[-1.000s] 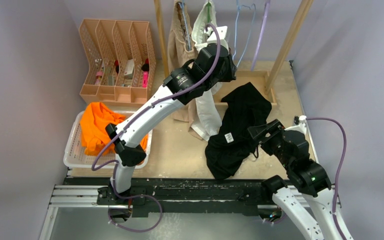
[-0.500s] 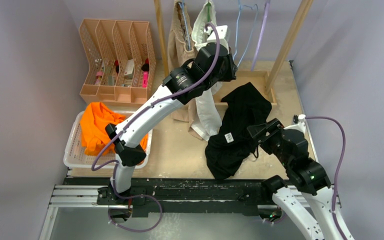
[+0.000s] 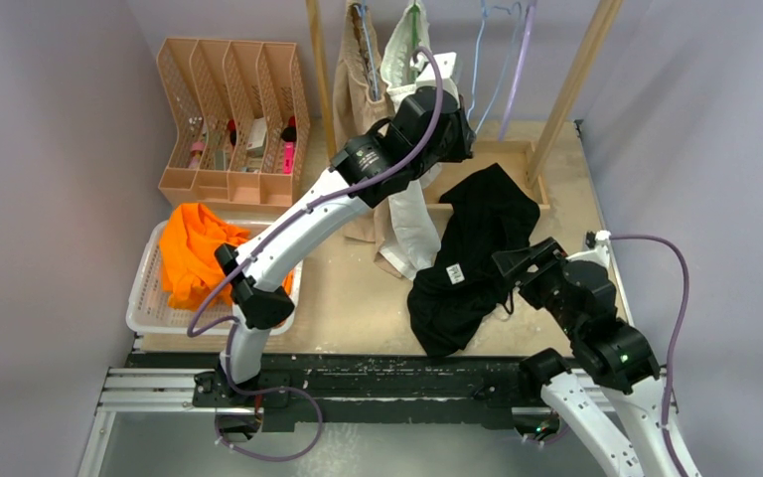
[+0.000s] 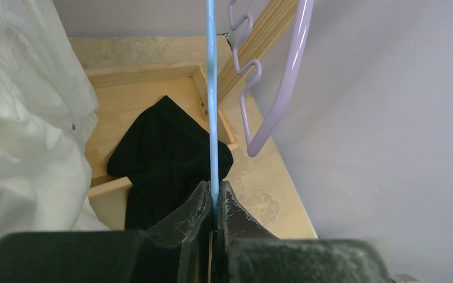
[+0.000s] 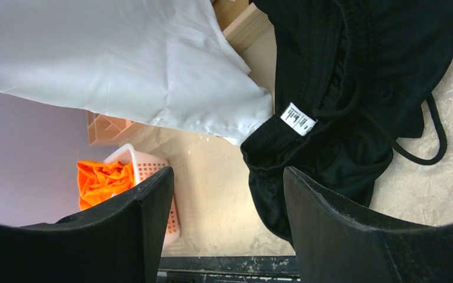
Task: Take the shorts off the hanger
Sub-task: Place the hanger on the clothes rod, then adjust the shorts at the center of the board.
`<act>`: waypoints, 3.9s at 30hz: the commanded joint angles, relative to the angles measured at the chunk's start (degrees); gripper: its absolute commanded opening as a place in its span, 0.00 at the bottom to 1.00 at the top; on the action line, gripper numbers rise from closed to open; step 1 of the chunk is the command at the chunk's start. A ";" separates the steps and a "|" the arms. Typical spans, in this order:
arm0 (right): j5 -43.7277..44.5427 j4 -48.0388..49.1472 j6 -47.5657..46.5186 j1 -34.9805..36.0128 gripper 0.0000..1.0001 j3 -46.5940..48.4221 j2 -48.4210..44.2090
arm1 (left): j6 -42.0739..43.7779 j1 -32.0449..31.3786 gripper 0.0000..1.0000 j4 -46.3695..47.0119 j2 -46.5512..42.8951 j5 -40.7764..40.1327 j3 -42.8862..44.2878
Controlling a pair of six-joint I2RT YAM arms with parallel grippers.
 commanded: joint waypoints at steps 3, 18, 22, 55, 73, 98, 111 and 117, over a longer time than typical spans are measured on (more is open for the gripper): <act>1.32 -0.69 0.86 0.05 0.71 1.16 -2.02 | -0.66 -0.19 0.19 0.80 -0.95 -0.21 -0.09; 1.11 0.84 -2.23 0.05 0.71 1.39 -0.11 | 0.21 -0.15 0.58 2.21 -9.68 4.46 -9.01; 2.14 0.44 -6.27 0.00 0.74 3.43 5.02 | 0.48 -0.18 0.63 4.52 -15.29 7.57 -17.15; 0.13 17.39 -27.79 -15.25 0.99 17.37 60.15 | -7.79 -0.39 0.71 12.45 -53.72 18.67 -77.79; 1.34 21.95 -27.39 -14.28 0.51 12.70 74.71 | -10.72 -3.57 0.71 11.07 -53.98 14.64 -81.36; -24.66 10.78 -19.48 -13.22 0.17 -6.93 14.41 | -11.88 -4.73 0.71 14.25 -51.80 12.68 -81.57; -16.45 8.35 -19.94 -13.14 0.70 -7.44 22.81 | -10.24 -8.33 0.73 16.44 -47.96 11.67 -78.88; -14.69 6.96 -17.75 -12.87 0.98 -6.18 25.92 | -10.47 -10.25 0.73 17.93 -45.01 11.39 -78.98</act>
